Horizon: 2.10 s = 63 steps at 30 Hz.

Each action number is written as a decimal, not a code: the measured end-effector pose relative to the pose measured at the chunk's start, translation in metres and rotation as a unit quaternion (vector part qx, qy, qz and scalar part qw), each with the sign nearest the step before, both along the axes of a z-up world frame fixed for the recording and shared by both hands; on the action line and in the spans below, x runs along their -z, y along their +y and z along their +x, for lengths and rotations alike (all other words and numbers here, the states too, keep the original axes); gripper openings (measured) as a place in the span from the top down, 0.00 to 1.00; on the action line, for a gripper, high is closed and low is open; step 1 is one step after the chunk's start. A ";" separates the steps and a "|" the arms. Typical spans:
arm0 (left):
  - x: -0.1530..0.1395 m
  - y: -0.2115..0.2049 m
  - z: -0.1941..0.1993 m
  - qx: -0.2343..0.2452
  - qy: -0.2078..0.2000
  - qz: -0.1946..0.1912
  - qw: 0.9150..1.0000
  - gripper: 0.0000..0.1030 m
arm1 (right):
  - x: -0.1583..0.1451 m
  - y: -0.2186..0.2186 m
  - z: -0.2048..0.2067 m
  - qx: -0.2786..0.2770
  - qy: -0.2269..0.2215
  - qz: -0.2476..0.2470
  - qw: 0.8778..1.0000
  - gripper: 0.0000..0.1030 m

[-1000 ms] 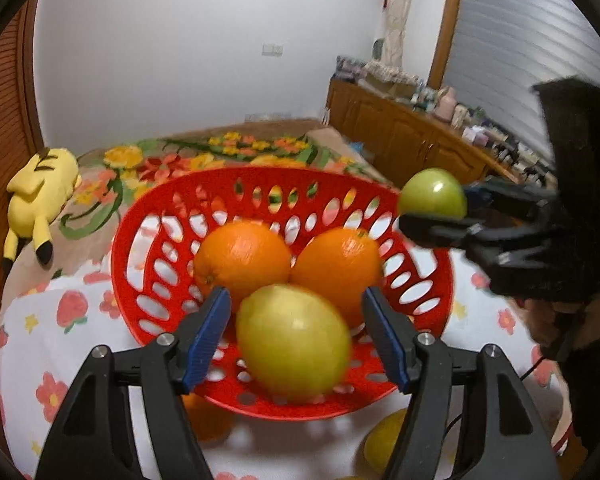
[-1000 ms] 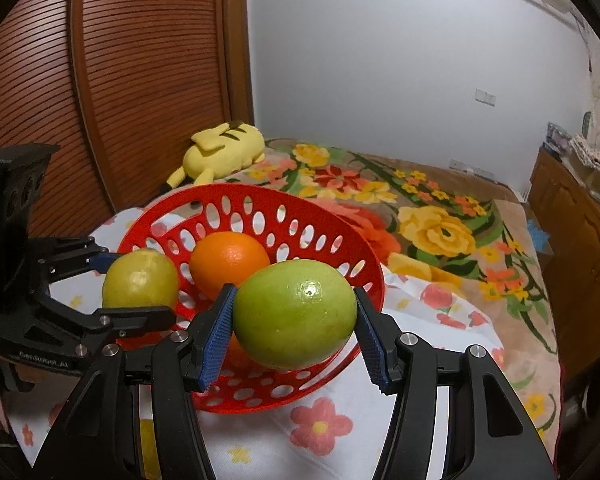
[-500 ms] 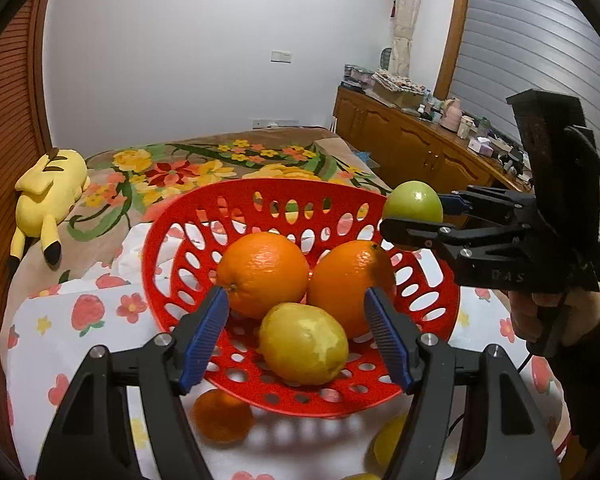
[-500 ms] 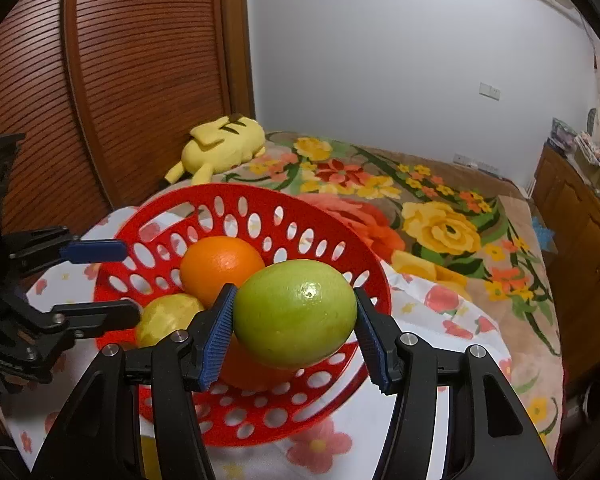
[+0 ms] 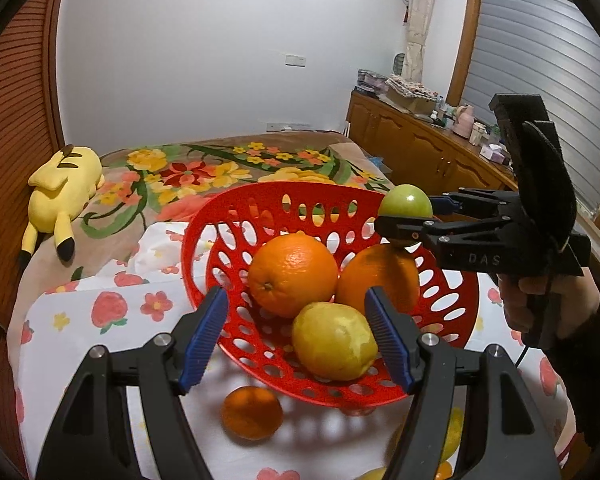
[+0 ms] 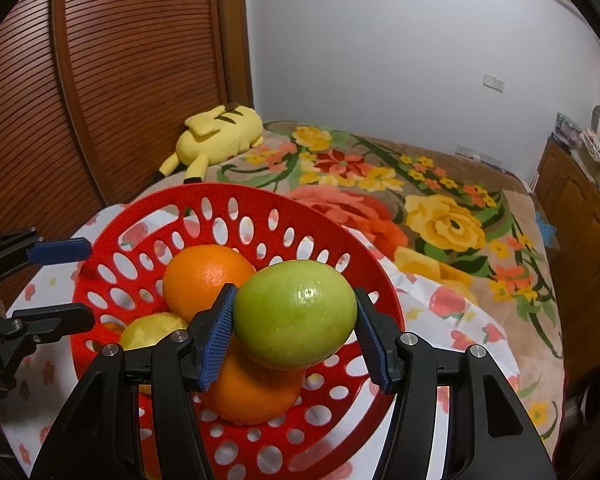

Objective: Organize fruits
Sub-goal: 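Open the right tool to drop the green fruit into the red basket, then move both open tools back toward the loose fruit on the table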

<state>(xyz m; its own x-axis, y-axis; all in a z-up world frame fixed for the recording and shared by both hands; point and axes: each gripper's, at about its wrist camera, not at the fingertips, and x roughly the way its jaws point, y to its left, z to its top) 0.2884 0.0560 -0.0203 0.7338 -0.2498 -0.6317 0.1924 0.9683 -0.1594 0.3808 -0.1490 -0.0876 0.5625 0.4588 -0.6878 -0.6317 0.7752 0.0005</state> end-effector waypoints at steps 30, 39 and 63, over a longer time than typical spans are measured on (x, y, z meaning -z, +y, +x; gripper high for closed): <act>-0.008 -0.005 -0.032 0.004 -0.008 0.000 1.000 0.31 | -0.019 -0.002 -0.023 0.011 -0.018 0.019 1.000 0.41; -0.015 -0.009 -0.060 0.008 -0.019 -0.001 1.000 0.30 | -0.038 -0.015 -0.073 0.013 -0.036 0.035 0.999 0.40; 0.003 -0.008 -0.152 0.010 -0.008 0.006 1.000 0.27 | 0.004 -0.029 -0.199 0.022 -0.015 0.047 0.999 0.34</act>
<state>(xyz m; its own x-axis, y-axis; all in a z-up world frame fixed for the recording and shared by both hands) 0.1361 0.0476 -0.0237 0.7395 -0.2568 -0.6223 0.2137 0.9661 -0.1448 0.1818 -0.1780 -0.0916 0.6030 0.4954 -0.6253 -0.5986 0.7991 0.0559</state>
